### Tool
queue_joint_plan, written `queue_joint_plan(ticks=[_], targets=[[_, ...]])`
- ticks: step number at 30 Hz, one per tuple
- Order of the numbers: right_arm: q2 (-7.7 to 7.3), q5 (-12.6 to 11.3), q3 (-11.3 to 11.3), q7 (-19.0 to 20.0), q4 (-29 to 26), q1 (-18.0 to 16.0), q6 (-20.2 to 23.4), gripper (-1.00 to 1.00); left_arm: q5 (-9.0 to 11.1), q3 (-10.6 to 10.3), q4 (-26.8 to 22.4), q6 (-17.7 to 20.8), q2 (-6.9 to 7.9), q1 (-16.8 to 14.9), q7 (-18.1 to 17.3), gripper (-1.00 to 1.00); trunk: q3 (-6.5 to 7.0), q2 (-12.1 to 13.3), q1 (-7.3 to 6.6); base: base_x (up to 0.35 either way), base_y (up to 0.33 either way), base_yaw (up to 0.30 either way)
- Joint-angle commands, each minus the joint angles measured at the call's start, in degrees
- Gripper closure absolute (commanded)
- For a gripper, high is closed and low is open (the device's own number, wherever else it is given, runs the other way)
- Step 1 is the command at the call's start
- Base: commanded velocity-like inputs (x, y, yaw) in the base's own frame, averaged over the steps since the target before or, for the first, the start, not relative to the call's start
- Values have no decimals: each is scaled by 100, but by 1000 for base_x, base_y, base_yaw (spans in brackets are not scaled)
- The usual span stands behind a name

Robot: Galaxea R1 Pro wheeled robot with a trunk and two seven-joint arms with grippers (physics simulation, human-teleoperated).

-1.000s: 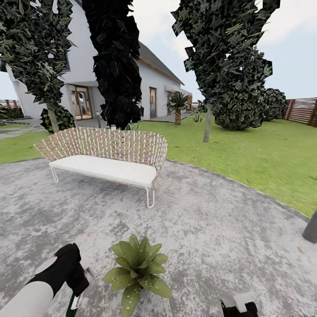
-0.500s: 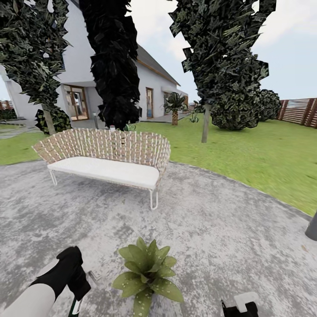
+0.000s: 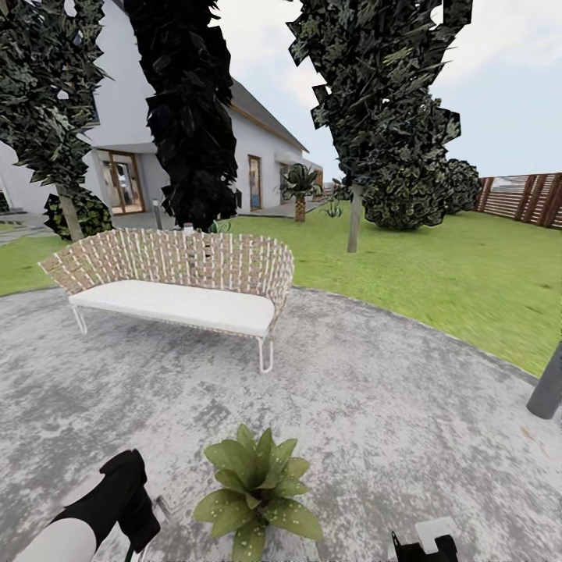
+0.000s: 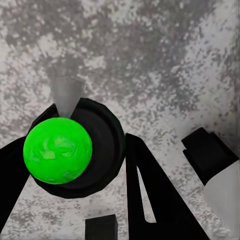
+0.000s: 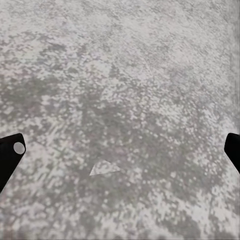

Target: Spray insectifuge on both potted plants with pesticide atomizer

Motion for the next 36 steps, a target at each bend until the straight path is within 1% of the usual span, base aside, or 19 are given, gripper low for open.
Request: queue_joint_plan(ticks=[1,7,10,13,21,30,36], targets=[[2,60,-30,-22,9,-5,-22,-100,-30,12,-6,41,0,1,-37,100,-6,-3,-1,-71,71,-8],[2,60,-30,-22,11,-5,-22,-100,-32,14,-3,39,38,44,6,100,-6,-3,-1,-195,190,-2],[2,60,-28,-22,11,-5,-22,-100,-26,9,-12,42,7,71,142,100,-9,-3,-1,-174,272,-19],[5,60,-29,-22,11,-5,-22,-100,-25,10,-13,42,-11,74,170,100,-25,-3,-1,-36,289,-136],[3,60,-30,-22,12,-5,-22,-100,22,5,-12,43,-46,75,176,100,-47,-3,-1,-2,29,-88],[2,60,-30,-22,12,-5,-22,-100,20,33,-83,49,-57,75,176,100,-15,-3,-1,0,6,-214],[2,60,-30,-22,11,-5,-22,-100,34,26,-84,50,-63,75,176,100,8,-3,-1,0,199,-234]])
